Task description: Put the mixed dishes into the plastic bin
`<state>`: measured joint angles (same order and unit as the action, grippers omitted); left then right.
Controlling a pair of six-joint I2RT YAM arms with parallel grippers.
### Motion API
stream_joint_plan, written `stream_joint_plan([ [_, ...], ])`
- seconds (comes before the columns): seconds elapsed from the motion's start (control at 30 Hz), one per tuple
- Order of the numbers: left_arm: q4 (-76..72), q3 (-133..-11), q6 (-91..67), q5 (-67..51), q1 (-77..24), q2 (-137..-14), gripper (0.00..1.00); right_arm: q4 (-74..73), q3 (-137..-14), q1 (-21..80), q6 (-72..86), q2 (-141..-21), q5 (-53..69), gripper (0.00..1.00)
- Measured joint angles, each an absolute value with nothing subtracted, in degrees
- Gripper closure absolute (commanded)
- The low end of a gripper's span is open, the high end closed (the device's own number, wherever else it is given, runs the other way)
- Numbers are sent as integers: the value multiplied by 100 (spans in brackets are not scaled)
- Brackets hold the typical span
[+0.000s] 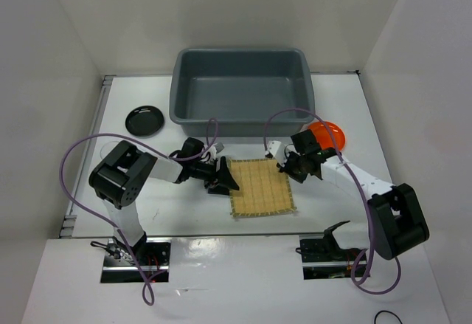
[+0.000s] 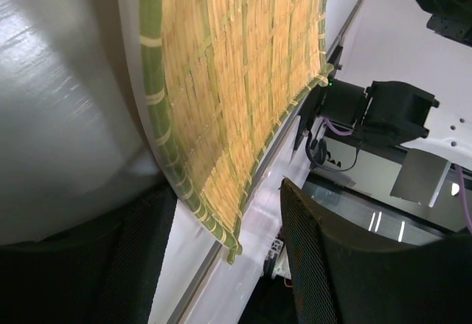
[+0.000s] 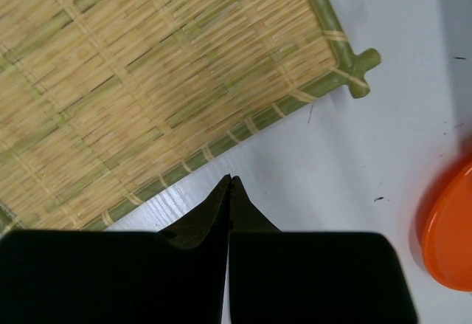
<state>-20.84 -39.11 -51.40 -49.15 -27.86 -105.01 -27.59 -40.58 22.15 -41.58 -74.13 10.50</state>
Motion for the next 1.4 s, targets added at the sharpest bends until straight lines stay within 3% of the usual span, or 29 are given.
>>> stream_joint_plan([
  [1.4,-1933,-3826,-5295,-4333,-3074,-10123,26,-2475,-3942,2213,-4466,-7736,1232,100],
])
